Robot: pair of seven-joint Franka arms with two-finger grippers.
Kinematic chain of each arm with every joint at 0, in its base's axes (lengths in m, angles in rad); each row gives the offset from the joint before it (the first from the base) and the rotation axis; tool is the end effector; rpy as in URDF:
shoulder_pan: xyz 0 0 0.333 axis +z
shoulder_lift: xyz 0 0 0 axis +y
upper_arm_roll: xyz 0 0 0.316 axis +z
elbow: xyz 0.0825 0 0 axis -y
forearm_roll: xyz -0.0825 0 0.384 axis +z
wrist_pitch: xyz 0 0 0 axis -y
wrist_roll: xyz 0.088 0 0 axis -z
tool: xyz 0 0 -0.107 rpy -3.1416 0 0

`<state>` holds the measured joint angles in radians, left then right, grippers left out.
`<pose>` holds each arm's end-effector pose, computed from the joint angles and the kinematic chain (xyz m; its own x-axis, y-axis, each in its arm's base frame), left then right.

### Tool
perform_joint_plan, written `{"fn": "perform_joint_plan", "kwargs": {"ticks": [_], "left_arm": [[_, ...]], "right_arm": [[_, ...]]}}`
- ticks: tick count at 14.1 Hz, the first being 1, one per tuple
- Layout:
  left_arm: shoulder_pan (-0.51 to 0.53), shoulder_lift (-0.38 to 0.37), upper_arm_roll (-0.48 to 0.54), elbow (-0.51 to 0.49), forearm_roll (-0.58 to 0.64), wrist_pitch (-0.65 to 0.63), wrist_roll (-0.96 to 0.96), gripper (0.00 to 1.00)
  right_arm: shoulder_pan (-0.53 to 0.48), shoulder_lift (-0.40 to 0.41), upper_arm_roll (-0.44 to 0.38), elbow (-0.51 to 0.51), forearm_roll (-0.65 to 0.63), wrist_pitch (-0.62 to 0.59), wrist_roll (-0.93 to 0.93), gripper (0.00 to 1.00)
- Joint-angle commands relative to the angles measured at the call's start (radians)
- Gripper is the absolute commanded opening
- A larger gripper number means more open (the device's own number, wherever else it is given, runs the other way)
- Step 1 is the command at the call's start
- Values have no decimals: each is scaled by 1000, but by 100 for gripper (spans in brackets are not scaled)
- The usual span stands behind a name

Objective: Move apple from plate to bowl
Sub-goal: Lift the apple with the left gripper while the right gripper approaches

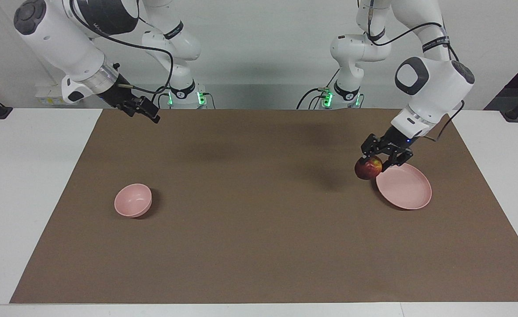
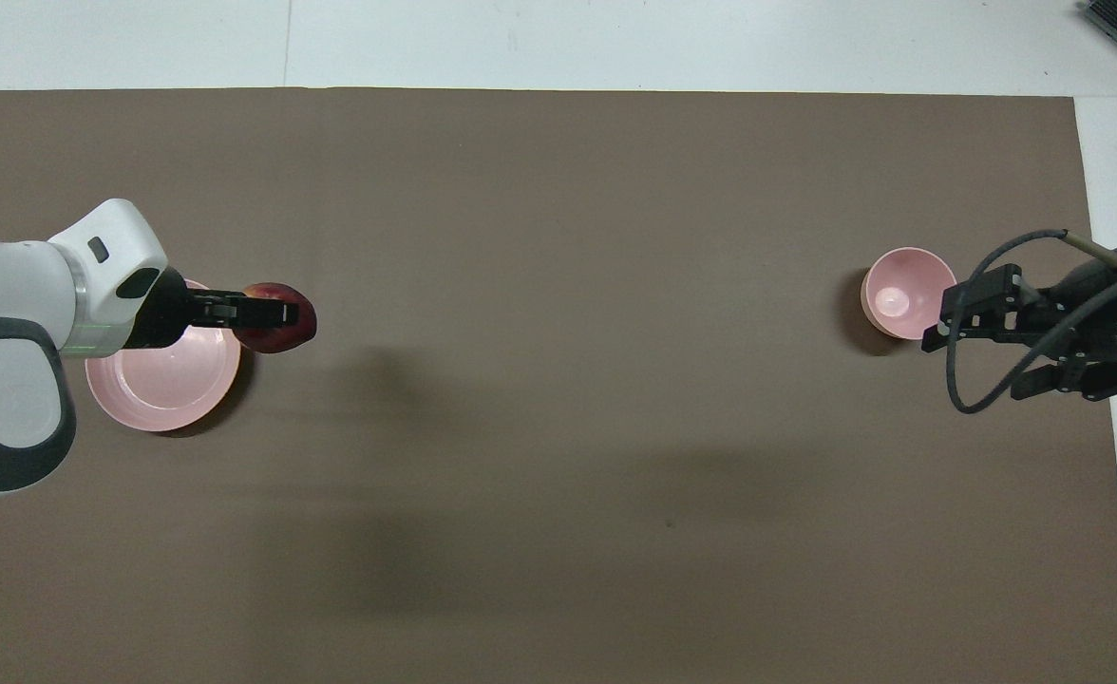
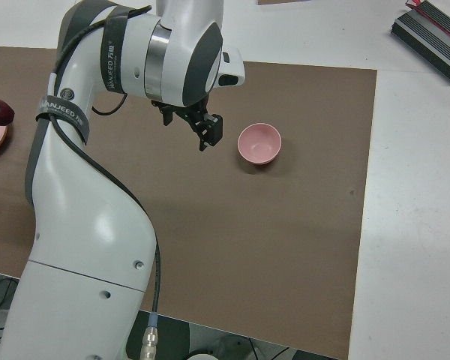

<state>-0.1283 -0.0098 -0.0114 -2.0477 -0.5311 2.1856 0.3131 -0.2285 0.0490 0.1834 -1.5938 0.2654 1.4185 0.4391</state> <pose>0.5564 -0.0970 0.4622 0.9694 -0.1239 0.2118 -0.2027 -0.8908 0.4067 0.5497 0.0041 0.5802 0.8573 -0.4107 -0.3104 -0.4714 -0.8686 -0.1528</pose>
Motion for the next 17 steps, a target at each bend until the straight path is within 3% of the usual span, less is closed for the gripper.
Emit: {"fn": "perform_joint_plan", "kwargs": {"ticks": [1,5,10,17], "left_arm": [[-56,-4,10,12,-136,-9,-48,0],[-103,-12,-59,12,-253,-9,-127,0],[-108,-13,-180,12,-282,55,-232,0],[-192,23,-191,7,-336,141,-262,0]], "right_arm": [[3,35,4,-11,102,20,107,100],[15,118,4,-1,263,66,261,100],[34,189,4,-12,435,155,449,100],[92,227,4,-58,601,302,575,100]]}}
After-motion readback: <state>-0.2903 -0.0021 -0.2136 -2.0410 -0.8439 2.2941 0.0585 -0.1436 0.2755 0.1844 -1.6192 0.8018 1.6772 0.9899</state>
